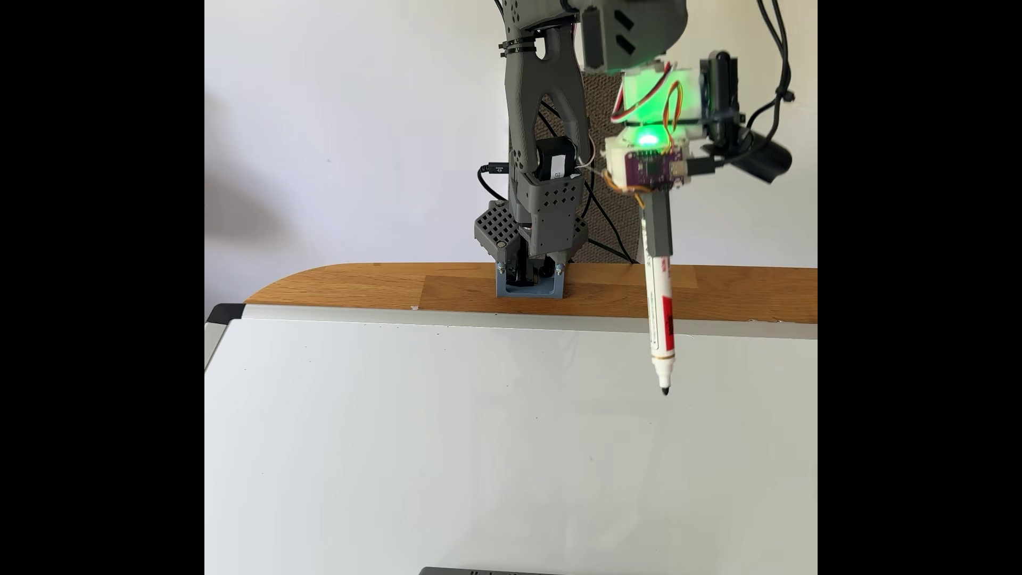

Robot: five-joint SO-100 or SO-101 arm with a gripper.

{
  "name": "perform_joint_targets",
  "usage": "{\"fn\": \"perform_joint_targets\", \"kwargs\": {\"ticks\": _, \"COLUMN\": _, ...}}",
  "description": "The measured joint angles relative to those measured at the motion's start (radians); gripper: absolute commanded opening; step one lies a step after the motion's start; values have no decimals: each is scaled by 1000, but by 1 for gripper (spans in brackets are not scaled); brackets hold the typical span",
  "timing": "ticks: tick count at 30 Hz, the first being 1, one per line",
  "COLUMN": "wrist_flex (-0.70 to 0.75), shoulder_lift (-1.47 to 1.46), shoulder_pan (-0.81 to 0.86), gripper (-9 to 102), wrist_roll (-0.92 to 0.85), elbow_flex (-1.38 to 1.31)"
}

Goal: Draw a face

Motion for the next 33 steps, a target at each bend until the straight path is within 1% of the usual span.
{"fn": "perform_joint_targets", "kwargs": {"ticks": 6, "wrist_flex": -169, "shoulder_lift": 0, "shoulder_pan": 81, "gripper": -1, "wrist_roll": -95, "elbow_flex": 115}}
{"fn": "perform_joint_targets", "kwargs": {"ticks": 10, "wrist_flex": -239, "shoulder_lift": 0, "shoulder_pan": 94, "gripper": -1, "wrist_roll": -124, "elbow_flex": 155}}
{"fn": "perform_joint_targets", "kwargs": {"ticks": 29, "wrist_flex": -258, "shoulder_lift": -69, "shoulder_pan": 95, "gripper": -1, "wrist_roll": -126, "elbow_flex": 256}}
{"fn": "perform_joint_targets", "kwargs": {"ticks": 33, "wrist_flex": -288, "shoulder_lift": -69, "shoulder_pan": 95, "gripper": -1, "wrist_roll": -126, "elbow_flex": 265}}
